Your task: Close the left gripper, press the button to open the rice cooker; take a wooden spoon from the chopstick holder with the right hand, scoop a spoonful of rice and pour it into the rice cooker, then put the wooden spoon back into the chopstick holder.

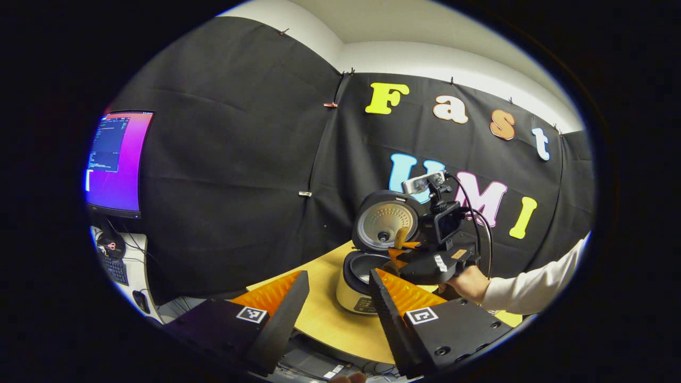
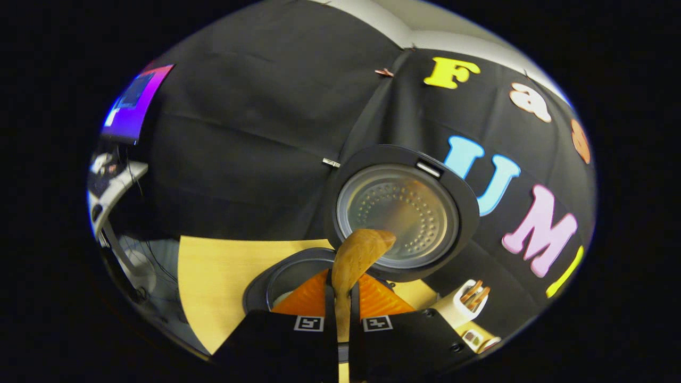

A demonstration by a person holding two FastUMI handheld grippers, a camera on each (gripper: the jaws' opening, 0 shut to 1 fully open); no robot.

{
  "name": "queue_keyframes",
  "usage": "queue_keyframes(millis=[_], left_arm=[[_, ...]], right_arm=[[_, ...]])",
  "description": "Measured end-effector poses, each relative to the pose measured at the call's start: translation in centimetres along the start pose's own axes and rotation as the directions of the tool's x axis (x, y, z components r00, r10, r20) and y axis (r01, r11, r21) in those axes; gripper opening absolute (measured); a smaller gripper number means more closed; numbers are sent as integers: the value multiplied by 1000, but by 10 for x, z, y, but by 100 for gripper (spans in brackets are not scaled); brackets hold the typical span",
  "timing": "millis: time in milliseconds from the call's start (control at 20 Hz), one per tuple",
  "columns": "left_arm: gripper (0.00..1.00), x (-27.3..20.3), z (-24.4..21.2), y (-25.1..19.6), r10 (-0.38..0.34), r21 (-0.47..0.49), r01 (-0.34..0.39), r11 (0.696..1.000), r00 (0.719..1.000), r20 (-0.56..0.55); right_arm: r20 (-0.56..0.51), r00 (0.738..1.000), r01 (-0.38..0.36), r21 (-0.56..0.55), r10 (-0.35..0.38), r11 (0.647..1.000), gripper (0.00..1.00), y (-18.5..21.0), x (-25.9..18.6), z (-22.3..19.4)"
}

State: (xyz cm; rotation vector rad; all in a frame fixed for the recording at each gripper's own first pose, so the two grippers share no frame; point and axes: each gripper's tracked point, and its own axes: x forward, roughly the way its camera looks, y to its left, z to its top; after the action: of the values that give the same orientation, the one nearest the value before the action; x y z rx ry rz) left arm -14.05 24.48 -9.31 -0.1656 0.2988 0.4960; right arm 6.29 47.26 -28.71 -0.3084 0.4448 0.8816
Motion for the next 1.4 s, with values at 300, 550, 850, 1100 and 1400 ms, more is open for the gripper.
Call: queue_keyframes(millis=[300, 550, 850, 1100, 1400], left_arm=[[80, 2, 0, -15, -27, 9, 27, 1000, 1000, 1], [80, 11, 0, -38, -62, 23, 62, 998, 998, -7], [80, 23, -3, -78, -107, 38, 107, 993, 994, -17], [80, 34, -11, -122, -151, 61, 153, 986, 988, -37], [80, 43, -20, -171, -155, 75, 159, 984, 986, -57]], right_arm=[[-13, 999, 34, 499, -31, 866, 12, -63, -25, 10], [12, 997, 52, 659, -80, 750, 12, -124, -75, -1], [-10, 980, 150, 684, -197, 714, 12, -217, -158, -41], [-94, 943, 293, 684, -318, 668, 12, -306, -222, -106], [-225, 863, 459, 725, -453, 514, 12, -397, -284, -203]])
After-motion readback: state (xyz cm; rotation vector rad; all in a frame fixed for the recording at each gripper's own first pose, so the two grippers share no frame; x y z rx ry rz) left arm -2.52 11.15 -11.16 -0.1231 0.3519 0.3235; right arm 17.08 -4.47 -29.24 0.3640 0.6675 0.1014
